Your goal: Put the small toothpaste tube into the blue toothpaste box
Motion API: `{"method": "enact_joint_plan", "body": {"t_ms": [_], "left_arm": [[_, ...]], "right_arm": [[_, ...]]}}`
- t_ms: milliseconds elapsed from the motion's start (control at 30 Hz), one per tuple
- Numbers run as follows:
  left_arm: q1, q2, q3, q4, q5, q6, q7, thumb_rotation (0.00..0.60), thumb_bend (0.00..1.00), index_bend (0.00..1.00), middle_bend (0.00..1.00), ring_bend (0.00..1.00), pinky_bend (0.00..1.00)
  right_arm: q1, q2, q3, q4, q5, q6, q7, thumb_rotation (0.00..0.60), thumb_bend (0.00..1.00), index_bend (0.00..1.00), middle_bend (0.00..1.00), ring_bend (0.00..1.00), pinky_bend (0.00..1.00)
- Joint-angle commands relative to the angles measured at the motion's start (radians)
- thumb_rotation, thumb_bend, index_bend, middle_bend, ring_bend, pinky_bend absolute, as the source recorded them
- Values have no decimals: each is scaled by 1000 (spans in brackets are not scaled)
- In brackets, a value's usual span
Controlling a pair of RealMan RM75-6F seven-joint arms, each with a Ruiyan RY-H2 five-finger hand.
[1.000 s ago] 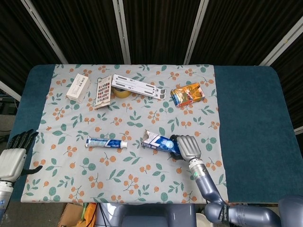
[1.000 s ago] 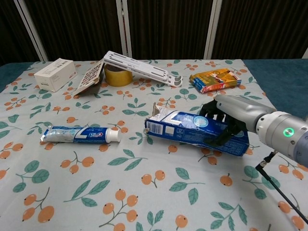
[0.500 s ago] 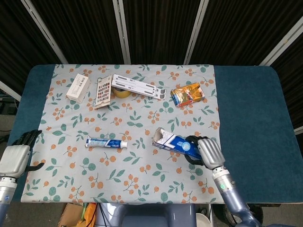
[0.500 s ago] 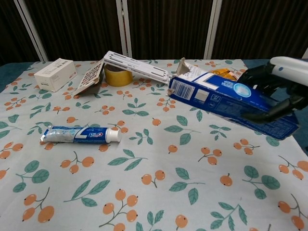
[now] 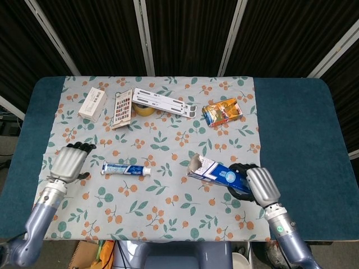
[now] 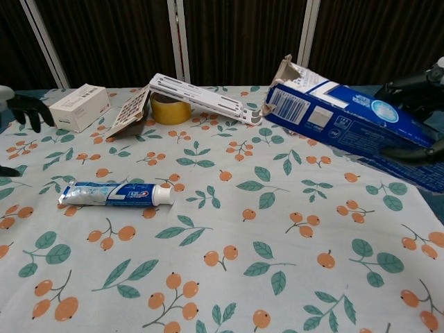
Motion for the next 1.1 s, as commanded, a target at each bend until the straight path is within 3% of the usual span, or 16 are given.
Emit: {"method": "enact_joint_plan", "body": {"t_ms": [33,233,600,667,867,1100], "left_arm": [[-66,-75,-12,50,-71,-60,75,600,112,304,365,329,406],[-126,-177,8,119,-126,-92,152,600,141,344,403,359,420],[-187,-305,17,221,-178,-108,182,600,181,373,430,376,431],[-192,-322,22,238,-188,-108,183,600,220,411,471,406,460],[-191,-358,34,271,-166,-75,150,600,426,646,717,630,652],[-179,-327,44,260,-74,-15,82,600,458,695,768,676,691]], "right_arm": [[-3,8,8,-1,-5,2,18,600,305,419,530,464,421],[-8,23,20,-9,-5,2,45,600,306,419,530,464,421],[-15,34,27,-17,-10,1,60,600,305,419,530,464,421],[-16,36,30,-19,-10,1,65,600,305,419,530,464,421],[-21,43,36,-22,-6,0,81,600,305,419,530,464,421],[-25,46,42,-26,-7,2,88,600,305,419,530,464,421]]}}
